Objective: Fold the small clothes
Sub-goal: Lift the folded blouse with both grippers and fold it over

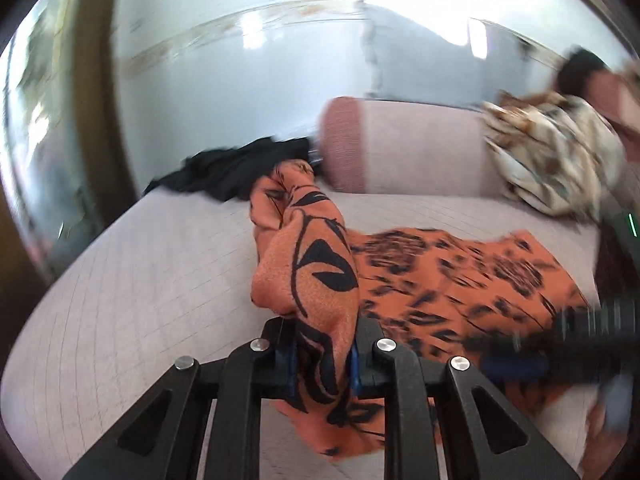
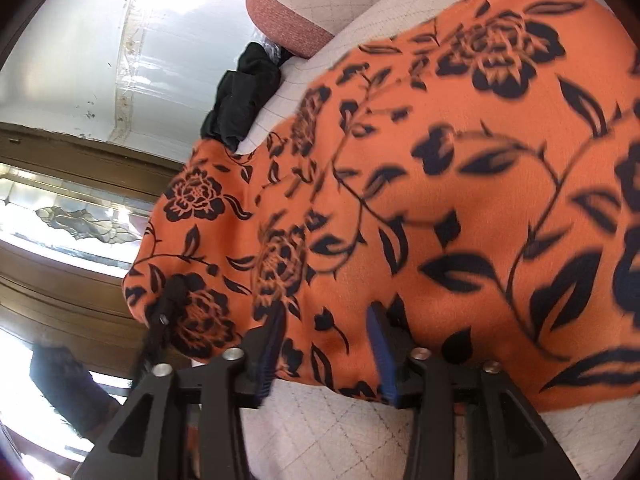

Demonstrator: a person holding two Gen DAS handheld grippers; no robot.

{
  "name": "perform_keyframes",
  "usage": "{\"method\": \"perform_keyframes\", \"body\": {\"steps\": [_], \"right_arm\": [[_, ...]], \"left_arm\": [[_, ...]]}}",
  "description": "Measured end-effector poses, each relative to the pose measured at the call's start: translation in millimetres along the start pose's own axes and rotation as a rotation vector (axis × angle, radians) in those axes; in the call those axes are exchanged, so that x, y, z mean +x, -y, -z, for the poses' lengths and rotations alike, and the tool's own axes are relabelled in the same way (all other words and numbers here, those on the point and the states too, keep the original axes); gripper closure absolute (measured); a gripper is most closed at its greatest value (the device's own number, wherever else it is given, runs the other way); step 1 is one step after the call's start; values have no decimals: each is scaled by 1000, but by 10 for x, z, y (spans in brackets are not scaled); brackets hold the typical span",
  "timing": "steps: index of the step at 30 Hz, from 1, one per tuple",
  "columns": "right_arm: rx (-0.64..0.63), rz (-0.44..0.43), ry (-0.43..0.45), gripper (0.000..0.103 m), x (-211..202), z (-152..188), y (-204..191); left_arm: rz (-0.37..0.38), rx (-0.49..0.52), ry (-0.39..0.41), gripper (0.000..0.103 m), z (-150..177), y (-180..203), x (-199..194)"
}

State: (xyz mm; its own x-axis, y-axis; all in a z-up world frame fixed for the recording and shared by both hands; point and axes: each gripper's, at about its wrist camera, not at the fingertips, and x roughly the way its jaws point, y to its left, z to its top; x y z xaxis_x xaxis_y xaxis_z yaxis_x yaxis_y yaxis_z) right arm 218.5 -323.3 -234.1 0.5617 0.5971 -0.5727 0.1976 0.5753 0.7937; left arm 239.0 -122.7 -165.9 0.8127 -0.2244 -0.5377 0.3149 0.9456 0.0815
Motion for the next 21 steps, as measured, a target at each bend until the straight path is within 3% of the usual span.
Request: {"method": "perform_keyframes", "body": {"steps": [4, 7, 9, 17, 21], "right_arm": [[-13, -71, 103, 27, -253, -250, -13], [17, -158, 159, 25, -377, -488, 14], [17, -185, 157, 17, -386, -629, -10], [-54, -163, 30, 17, -60, -1025, -164], [-77, -117, 46, 20, -6, -1078, -172]], "left_arm": [[31, 118, 0, 84, 85, 278, -35], [37, 209, 16, 84, 153, 452, -139], [60, 255, 14, 84, 201, 555, -166], [109, 445, 29, 84, 411, 941, -241], [147, 435, 12, 84, 361, 908, -246]]}}
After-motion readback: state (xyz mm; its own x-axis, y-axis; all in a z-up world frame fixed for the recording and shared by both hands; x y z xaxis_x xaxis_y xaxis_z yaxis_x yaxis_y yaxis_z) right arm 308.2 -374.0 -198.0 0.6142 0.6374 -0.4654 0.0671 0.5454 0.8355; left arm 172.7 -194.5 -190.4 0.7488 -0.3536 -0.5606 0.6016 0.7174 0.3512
